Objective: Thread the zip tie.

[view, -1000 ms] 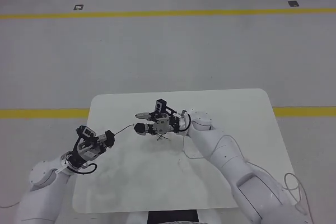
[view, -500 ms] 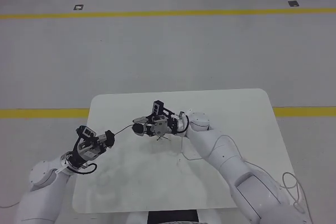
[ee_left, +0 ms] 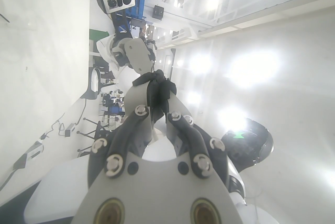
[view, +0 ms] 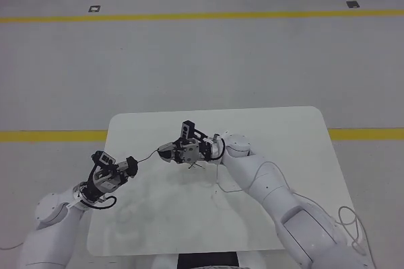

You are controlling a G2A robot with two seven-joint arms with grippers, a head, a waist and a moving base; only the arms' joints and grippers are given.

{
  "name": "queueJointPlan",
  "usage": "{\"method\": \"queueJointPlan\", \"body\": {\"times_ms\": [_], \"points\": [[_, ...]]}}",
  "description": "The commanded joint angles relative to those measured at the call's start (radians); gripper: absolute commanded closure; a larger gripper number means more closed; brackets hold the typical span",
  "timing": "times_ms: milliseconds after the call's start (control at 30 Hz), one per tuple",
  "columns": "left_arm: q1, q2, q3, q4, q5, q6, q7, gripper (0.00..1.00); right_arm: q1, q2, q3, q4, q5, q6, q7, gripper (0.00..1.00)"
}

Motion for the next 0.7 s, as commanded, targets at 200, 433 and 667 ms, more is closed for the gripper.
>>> {"method": "queueJointPlan", "body": {"times_ms": [200, 433, 667], "points": [[0.000, 0.000, 0.000, 0.000, 0.000, 0.000, 0.000, 1.00, 0.002, 0.000, 0.000, 0.002, -0.011, -0.012, -0.012, 1.00], [-0.001, -0.001, 0.011, -0.012, -0.003, 0.006, 0.036, 0.00, -0.013, 0.005, 0.026, 0.000, 0.016, -0.028, -0.057, 1.00], [-0.003, 0.000, 0.020, -0.019, -0.016, -0.006, 0.064, 0.00, -0.028, 0.004, 0.025, -0.027, 0.022, -0.017, -0.071, 1.00]]}}
